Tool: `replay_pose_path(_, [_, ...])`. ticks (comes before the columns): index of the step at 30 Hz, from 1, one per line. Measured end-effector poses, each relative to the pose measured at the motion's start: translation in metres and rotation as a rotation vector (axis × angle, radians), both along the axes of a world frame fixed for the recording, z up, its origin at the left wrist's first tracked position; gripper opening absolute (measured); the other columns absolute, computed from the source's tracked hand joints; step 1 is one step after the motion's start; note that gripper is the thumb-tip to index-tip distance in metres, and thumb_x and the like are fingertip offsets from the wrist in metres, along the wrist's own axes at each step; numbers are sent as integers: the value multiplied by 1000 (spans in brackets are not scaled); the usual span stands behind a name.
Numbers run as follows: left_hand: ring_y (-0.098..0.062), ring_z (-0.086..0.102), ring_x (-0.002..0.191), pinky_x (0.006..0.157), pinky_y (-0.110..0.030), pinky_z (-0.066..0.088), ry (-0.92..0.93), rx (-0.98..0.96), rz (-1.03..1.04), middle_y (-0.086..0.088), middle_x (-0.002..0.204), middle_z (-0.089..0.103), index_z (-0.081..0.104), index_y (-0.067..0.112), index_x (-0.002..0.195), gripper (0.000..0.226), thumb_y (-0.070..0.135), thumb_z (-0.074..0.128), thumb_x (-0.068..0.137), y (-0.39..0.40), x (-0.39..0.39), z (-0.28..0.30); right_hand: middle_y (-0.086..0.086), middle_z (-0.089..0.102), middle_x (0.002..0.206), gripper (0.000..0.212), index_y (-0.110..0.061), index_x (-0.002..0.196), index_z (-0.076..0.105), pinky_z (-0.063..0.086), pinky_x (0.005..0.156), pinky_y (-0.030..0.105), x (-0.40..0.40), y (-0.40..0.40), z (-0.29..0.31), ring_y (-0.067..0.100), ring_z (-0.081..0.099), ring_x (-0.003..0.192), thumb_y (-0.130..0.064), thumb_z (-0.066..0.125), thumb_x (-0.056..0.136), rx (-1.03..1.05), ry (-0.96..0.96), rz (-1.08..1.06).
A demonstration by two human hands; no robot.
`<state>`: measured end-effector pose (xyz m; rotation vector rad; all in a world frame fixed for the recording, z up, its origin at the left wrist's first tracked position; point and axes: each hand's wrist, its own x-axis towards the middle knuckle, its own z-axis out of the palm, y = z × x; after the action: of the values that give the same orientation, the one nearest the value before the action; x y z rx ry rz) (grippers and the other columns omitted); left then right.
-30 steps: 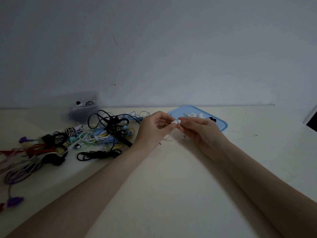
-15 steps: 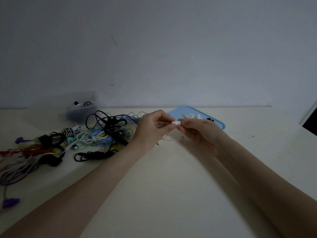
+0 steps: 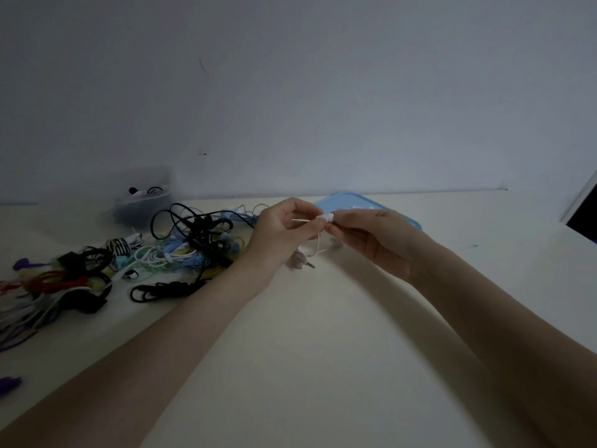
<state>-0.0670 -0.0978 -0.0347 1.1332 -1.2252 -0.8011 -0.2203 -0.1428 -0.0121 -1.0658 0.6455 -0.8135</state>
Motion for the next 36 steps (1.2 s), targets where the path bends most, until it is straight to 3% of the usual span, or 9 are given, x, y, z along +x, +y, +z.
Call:
replay_pose_path(6, [-5,65,73,65,-25,51,-13,24,-5,2,81,69,66,19,87,11,9,67,82,1,0,-4,12,71,80,11,5,85,66,56,70,17,1,0,-4,13,70,72,6,55,86,-32,39,-50])
replay_pose_path(11, [-11,65,73,73,-35,48,20,52,8,0,80,71,69,16,87,9,9,68,82,1,-1,-6,12,72,79,15,2,77,70,56,76,21,-2,0,-4,16,69,74,3,58,85,-87,65,-68])
replay_pose_path(15, [-21,57,67,48,-23,44,-43,40,-15,6,77,66,67,22,89,18,6,68,81,2,0,-5,9,70,71,9,6,82,68,56,74,20,-3,0,-3,13,67,66,3,60,85,-159,160,-83])
replay_pose_path(17, [-8,55,55,39,-17,40,-121,21,-32,9,71,62,65,22,93,21,4,66,83,3,0,-4,9,68,67,8,6,79,67,57,73,20,-3,0,-2,14,66,63,3,62,84,-213,238,-105])
replay_pose_path(19, [2,51,48,40,-13,39,-231,8,-43,6,73,58,64,19,102,24,2,62,86,3,-2,-6,13,69,69,6,5,79,69,58,73,22,-5,-3,-1,19,66,64,1,66,82,-281,364,-139])
replay_pose_path(24, [-2,58,76,69,-11,47,-437,-37,24,9,84,56,67,15,107,22,8,61,87,-2,-2,-12,10,68,70,8,-1,84,72,52,54,16,-14,-19,11,9,62,53,-7,67,83,-561,636,-363])
replay_pose_path(28, [3,54,52,47,-10,43,-354,17,32,4,81,62,67,18,94,10,14,65,85,-2,-3,-10,1,66,69,11,-6,81,73,38,45,4,-23,-37,18,-1,54,48,-6,63,83,-790,819,-535])
replay_pose_path(31, [2,50,41,40,-12,41,-315,53,52,6,74,63,67,15,93,8,15,66,85,-3,-4,-10,11,72,82,13,0,82,73,39,51,4,-19,-46,17,6,54,58,-3,61,83,-917,987,-484])
replay_pose_path(36, [-5,57,66,61,-16,49,-360,7,86,7,75,60,65,19,89,9,12,67,83,-6,-4,-13,14,72,91,18,-2,88,74,52,72,30,-12,-57,18,18,57,66,1,58,82,-958,1146,-416])
